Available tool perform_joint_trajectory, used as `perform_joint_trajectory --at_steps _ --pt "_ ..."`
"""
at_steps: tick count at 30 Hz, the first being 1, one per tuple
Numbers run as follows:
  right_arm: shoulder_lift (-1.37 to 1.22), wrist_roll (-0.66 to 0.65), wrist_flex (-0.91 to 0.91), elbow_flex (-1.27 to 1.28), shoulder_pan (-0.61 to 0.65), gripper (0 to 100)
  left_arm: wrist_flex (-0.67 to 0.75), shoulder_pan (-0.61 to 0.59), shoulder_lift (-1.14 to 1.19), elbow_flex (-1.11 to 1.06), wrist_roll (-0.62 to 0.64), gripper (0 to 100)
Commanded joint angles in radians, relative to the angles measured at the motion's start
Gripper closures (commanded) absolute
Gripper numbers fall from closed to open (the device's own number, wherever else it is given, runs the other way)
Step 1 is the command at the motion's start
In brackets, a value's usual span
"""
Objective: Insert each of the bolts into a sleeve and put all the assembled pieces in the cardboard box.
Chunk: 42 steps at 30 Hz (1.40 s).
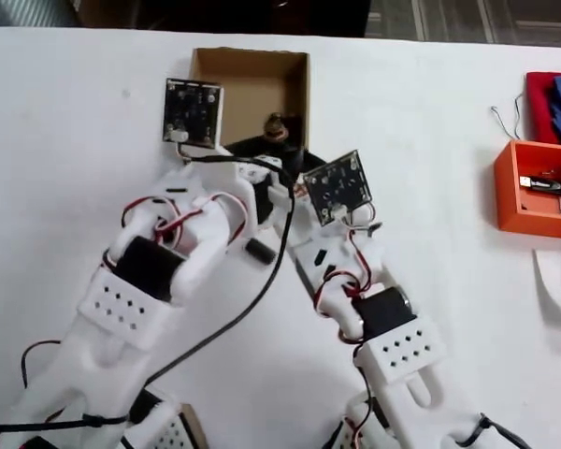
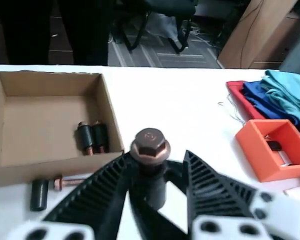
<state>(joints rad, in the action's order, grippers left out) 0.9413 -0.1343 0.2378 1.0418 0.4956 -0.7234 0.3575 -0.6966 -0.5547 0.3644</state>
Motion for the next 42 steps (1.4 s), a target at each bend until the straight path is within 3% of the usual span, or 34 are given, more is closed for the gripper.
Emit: perform_joint_trajectory --at_steps 1,18,22,26,29,31,34,37,42 --pt "0.013 -0.005 -0.027 -0.028 0.002 97.5 -0.006 -0.055 -0.012 0.015 0.005 83" --pt "0.013 -0.005 -0.027 -0.028 0.001 97.5 -0.061 -0.152 -0.012 0.28 0.006 83" --pt "0.013 0.002 -0.019 -0.028 -0.012 97.5 -0.149 -0.253 -0.012 0.288 0.006 83" --pt "0.002 0.035 0.01 -0.074 -0.074 97.5 -0.324 -0.413 -0.005 0.268 0.005 83" --pt "0.001 0.135 0.128 -0.184 -0.148 97.6 -0.393 -0.526 -0.005 0.143 0.002 83" --pt "-0.024 0.164 0.206 -0.296 -0.168 97.6 -0.394 -0.588 -0.005 0.012 -0.068 83" --pt "-0.143 0.163 0.364 -0.517 -0.168 97.6 -0.292 -0.64 -0.003 -0.219 -0.25 83" --pt "-0.355 0.17 0.486 -0.755 -0.17 97.6 -0.044 -0.672 -0.005 -0.455 -0.377 83" --pt "-0.757 0.224 0.601 -1.117 -0.17 97.6 0.327 -0.689 -0.005 -0.751 -0.419 83"
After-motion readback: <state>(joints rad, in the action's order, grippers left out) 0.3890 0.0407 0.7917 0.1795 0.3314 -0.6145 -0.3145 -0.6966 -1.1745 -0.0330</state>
